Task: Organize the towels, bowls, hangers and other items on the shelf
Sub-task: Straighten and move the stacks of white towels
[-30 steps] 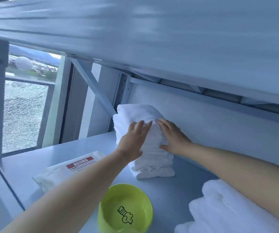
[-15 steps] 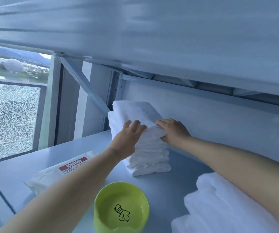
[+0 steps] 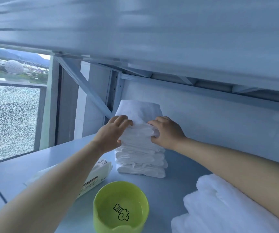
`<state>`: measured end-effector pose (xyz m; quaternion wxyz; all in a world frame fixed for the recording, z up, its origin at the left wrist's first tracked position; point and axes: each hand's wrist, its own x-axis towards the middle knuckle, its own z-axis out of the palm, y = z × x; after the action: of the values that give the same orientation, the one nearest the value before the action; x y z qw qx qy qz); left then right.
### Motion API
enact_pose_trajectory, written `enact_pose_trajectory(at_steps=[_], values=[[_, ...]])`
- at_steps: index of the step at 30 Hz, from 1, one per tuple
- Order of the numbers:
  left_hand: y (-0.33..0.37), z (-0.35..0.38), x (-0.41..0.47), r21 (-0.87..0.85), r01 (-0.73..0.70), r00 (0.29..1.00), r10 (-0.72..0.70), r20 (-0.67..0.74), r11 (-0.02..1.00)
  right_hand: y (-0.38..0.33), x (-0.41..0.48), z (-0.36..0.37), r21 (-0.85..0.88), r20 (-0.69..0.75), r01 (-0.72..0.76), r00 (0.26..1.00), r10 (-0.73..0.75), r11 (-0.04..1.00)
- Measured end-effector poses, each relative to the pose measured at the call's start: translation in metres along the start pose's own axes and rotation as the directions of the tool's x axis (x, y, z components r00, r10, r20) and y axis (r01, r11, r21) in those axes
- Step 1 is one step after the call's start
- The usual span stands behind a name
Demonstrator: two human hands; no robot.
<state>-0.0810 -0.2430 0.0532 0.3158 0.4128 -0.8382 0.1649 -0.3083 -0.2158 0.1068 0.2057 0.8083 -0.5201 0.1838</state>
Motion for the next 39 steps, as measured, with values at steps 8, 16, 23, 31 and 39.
enact_pose_trajectory(at_steps=[8,16,23,31,39], values=[[0.030,0.012,0.001,0.336,0.107,0.993,-0.120,0.018,0.936,0.012,-0.002,0.003,0.144,0.238,-0.068,0.971,0.032,0.987],[0.022,0.013,0.002,0.436,-0.034,0.999,0.015,0.046,0.899,0.008,-0.002,0.005,0.064,0.111,-0.036,0.993,0.029,0.997],[0.000,0.014,0.020,0.282,0.084,0.986,-0.121,0.118,0.956,-0.009,0.002,0.013,0.065,0.037,-0.065,0.997,0.063,0.996],[0.027,0.027,-0.004,0.142,0.119,0.983,-0.137,0.119,0.983,0.003,0.000,0.008,0.093,0.095,-0.043,0.995,0.034,0.995],[0.026,0.041,-0.006,0.396,0.035,0.981,-0.107,0.162,0.918,-0.001,0.000,0.007,0.058,0.070,-0.060,0.996,0.056,0.997]])
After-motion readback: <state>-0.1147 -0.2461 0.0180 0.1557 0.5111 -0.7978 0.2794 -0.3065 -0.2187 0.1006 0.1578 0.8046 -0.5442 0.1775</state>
